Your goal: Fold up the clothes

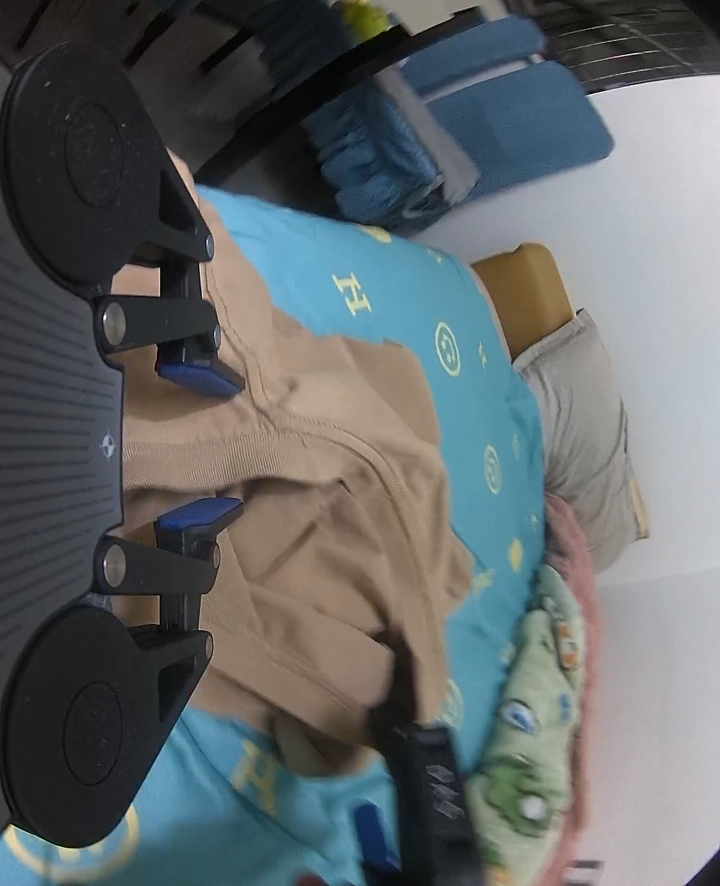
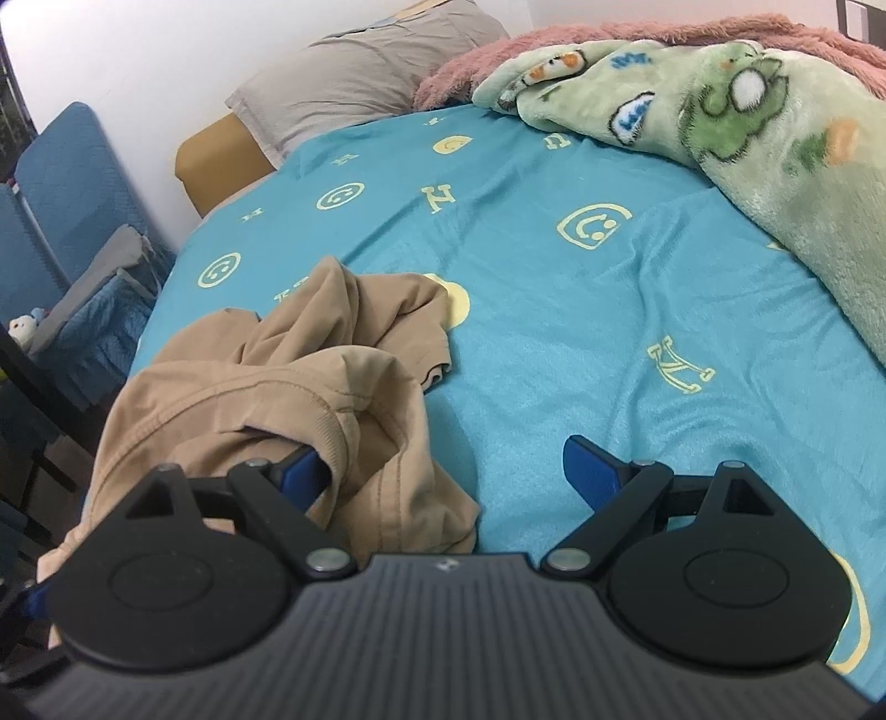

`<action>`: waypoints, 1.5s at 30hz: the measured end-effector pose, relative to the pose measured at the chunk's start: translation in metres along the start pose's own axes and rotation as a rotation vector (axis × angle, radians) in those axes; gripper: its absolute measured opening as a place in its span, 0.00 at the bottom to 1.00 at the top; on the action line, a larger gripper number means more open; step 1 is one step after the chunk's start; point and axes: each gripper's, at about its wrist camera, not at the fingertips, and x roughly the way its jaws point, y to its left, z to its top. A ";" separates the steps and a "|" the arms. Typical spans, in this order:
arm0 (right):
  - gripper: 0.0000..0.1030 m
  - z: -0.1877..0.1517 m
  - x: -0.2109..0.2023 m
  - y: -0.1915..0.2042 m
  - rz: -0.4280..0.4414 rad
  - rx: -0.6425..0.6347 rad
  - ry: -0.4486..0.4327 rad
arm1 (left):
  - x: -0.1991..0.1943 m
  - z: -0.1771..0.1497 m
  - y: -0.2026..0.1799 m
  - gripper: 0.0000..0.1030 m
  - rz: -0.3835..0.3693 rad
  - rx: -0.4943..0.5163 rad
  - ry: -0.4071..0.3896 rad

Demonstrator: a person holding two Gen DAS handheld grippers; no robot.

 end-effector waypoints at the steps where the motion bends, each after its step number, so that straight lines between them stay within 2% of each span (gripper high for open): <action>1: 0.88 0.000 0.000 0.000 0.004 -0.002 -0.004 | 0.003 -0.002 0.000 0.29 0.021 0.003 0.000; 2: 0.88 0.000 -0.001 0.000 0.009 -0.007 -0.011 | 0.003 -0.002 0.005 0.16 0.035 -0.022 -0.013; 3: 0.88 0.001 -0.002 0.000 0.013 -0.012 -0.017 | -0.002 -0.001 0.012 0.09 0.046 -0.059 -0.043; 5: 0.88 0.003 -0.005 0.001 0.017 -0.031 -0.040 | -0.021 0.004 0.027 0.08 0.076 -0.145 -0.140; 9: 0.88 0.008 -0.021 0.008 0.024 -0.098 -0.129 | -0.074 0.009 0.062 0.08 0.027 -0.378 -0.355; 12: 0.88 0.008 -0.033 0.018 0.072 -0.157 -0.183 | -0.101 0.009 0.073 0.08 0.000 -0.419 -0.457; 17: 0.88 -0.001 -0.053 0.047 0.175 -0.322 -0.261 | -0.112 0.011 0.075 0.08 -0.020 -0.429 -0.492; 21: 0.88 -0.014 -0.061 0.068 0.243 -0.485 -0.276 | -0.114 0.012 0.074 0.08 -0.004 -0.407 -0.501; 23: 0.88 -0.019 -0.058 0.075 0.216 -0.541 -0.263 | -0.119 0.010 0.072 0.08 0.005 -0.391 -0.511; 26: 0.88 -0.023 -0.042 0.080 0.134 -0.574 -0.198 | -0.122 0.008 0.068 0.09 0.026 -0.372 -0.525; 30: 0.88 -0.010 -0.018 0.054 0.006 -0.395 -0.093 | -0.119 0.004 0.066 0.09 0.026 -0.381 -0.490; 33: 0.88 0.003 -0.018 0.024 -0.090 -0.200 -0.122 | -0.108 -0.002 0.064 0.09 0.019 -0.375 -0.409; 35: 0.88 0.008 -0.021 0.010 -0.090 -0.110 -0.142 | -0.100 -0.007 0.061 0.09 0.013 -0.360 -0.344; 40: 0.88 0.005 -0.031 0.009 -0.062 -0.108 -0.170 | -0.080 -0.019 0.054 0.09 0.003 -0.313 -0.187; 45: 0.88 0.003 -0.030 0.010 -0.033 -0.109 -0.155 | -0.053 -0.030 0.050 0.17 -0.015 -0.268 -0.030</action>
